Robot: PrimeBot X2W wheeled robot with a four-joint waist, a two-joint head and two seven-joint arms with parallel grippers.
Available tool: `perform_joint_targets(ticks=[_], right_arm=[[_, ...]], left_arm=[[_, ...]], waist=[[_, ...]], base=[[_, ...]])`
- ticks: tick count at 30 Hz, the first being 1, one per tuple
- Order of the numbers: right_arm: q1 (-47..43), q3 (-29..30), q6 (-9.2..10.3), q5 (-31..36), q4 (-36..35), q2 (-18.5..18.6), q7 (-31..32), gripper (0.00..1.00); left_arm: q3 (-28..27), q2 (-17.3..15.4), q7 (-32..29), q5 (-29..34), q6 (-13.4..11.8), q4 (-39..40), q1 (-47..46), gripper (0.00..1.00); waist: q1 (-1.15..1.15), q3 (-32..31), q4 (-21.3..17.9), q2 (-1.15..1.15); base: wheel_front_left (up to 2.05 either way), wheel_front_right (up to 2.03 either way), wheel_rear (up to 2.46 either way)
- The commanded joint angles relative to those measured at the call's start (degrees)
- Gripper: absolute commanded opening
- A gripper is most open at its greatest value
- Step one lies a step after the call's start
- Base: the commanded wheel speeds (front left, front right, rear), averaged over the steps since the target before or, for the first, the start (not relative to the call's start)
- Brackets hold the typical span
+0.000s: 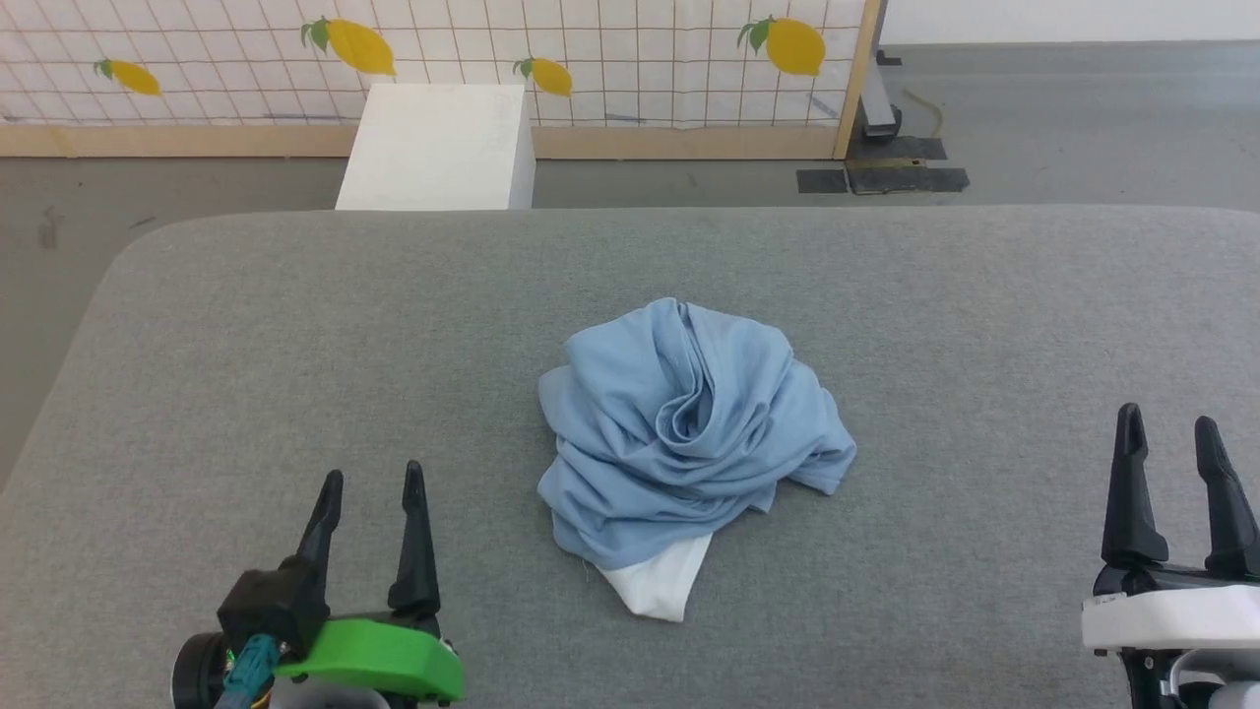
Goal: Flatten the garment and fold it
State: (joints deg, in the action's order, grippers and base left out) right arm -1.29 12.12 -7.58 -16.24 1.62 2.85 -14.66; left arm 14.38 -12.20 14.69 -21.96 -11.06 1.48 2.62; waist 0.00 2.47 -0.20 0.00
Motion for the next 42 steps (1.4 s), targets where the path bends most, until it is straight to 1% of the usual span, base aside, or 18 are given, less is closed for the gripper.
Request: perform_joint_targets(ticks=[1, 5, 6, 7, 9, 11, 14, 18, 22, 24, 27, 31, 36, 37, 38, 39, 42], right_arm=[[-0.3, -0.2, 0.09, 0.3, 0.0, 0.0, -0.3, 1.0], [1.0, -1.1, 0.09, 0.2, 0.7, 0.0, -0.3, 1.0], [4.2, -3.7, 0.09, 0.5, 1.9, 0.0, 4.3, 1.0], [5.4, -4.6, 0.09, 1.0, 1.9, 0.0, 6.5, 1.0], [8.0, -7.0, 0.09, 3.4, 2.2, 0.6, 13.4, 1.0], [10.8, -9.4, 0.09, 3.8, 2.6, 2.5, 20.2, 1.0], [14.4, -13.4, 0.09, 3.2, 3.6, 6.7, 30.1, 1.0], [17.8, -17.6, 0.09, 0.9, 6.7, 11.0, 39.5, 1.0], [20.1, -22.0, 0.09, -0.5, 11.5, 14.6, 46.8, 1.0], [21.4, -24.7, 0.09, -0.9, 13.5, 16.4, 47.8, 1.0], [22.9, -27.5, 0.09, -1.5, 16.9, 17.7, 47.7, 1.0], [25.5, -30.2, 0.09, -1.7, 23.1, 18.2, 46.4, 1.0], [28.1, -30.4, 0.09, -1.0, 30.5, 17.5, 45.0, 1.0], [28.7, -30.5, 0.09, -0.9, 31.7, 17.4, 44.4, 0.63], [29.1, -30.5, 0.09, -0.8, 32.5, 17.4, 43.8, 0.41], [29.4, -30.5, 0.09, -0.7, 33.5, 17.3, 43.2, 0.0], [30.5, -30.9, 0.09, -1.2, 34.7, 17.2, 41.9, 0.0]], left_arm=[[-0.8, 0.4, 0.3, 1.2, 0.8, 0.4, 0.7, 1.0], [-2.3, 1.7, 0.3, 2.3, 2.2, 0.4, 0.7, 1.0], [-3.2, 2.7, 0.3, 3.2, 3.1, 0.7, 0.8, 1.0], [-3.5, 3.0, 0.3, 3.4, 3.3, 0.7, 0.9, 1.0], [-3.9, 3.5, 0.3, 4.1, 3.9, 0.6, 1.0, 1.0], [-4.2, 4.1, 0.3, 4.5, 4.5, 0.5, 0.9, 1.0], [-4.5, 5.0, 0.3, 5.1, 5.4, 0.1, 0.4, 1.0], [-4.8, 6.2, 0.3, 5.5, 6.6, -0.8, -0.6, 1.0], [-4.8, 7.1, 0.3, 5.9, 7.8, -1.8, -1.1, 1.0], [-4.8, 7.4, 0.3, 6.1, 8.3, -2.2, -1.5, 1.0], [-4.8, 7.9, 0.3, 6.5, 8.9, -2.7, -2.1, 1.0], [-4.8, 8.3, 0.3, 6.8, 9.6, -3.2, -2.6, 1.0], [-4.8, 8.8, 0.3, 6.8, 9.9, -3.5, -3.7, 1.0], [-4.9, 8.9, 0.3, 6.7, 10.0, -3.5, -3.9, 1.0], [-4.9, 8.9, 0.3, 6.7, 10.0, -3.5, -4.0, 1.0], [-5.0, 9.0, 0.3, 6.6, 10.0, -3.6, -4.0, 1.0], [-5.5, 9.1, 0.3, 6.3, 9.8, -3.7, -3.8, 1.0]], waist=[[0.0, 0.0, 0.4, 0.0], [0.0, 0.1, 1.2, 0.0], [0.0, 0.9, 1.5, 0.0], [0.0, 1.1, 1.6, 0.0], [0.0, 1.8, 2.0, 0.0], [0.0, 2.5, 2.4, 0.0], [0.0, 3.5, 3.5, 0.0], [0.0, 4.5, 5.3, 0.0], [0.0, 5.0, 7.5, 0.0], [0.0, 5.4, 8.8, 0.0], [0.0, 5.8, 10.6, 0.0], [0.0, 6.8, 12.8, 0.0], [0.0, 8.2, 14.4, 0.0], [0.0, 8.4, 14.6, 0.0], [0.0, 8.5, 14.6, 0.0], [0.0, 8.5, 14.6, 0.0], [0.0, 8.4, 14.0, 0.0]], base=[[0.0, 0.0, 0.0], [0.0, 0.0, 0.0], [0.0, 0.0, 0.0], [0.0, 0.0, 0.0], [0.0, 0.0, 0.0], [0.0, 0.0, 0.0], [0.0, 0.0, 0.0], [0.0, 0.0, 0.0], [0.0, 0.0, 0.0], [0.0, 0.0, 0.0], [0.0, 0.0, 0.0], [0.0, 0.0, 0.0], [0.0, 0.0, 0.0], [0.0, 0.0, 0.0], [0.0, 0.0, 0.0], [0.0, 0.0, 0.0], [0.0, 0.0, 0.0]])
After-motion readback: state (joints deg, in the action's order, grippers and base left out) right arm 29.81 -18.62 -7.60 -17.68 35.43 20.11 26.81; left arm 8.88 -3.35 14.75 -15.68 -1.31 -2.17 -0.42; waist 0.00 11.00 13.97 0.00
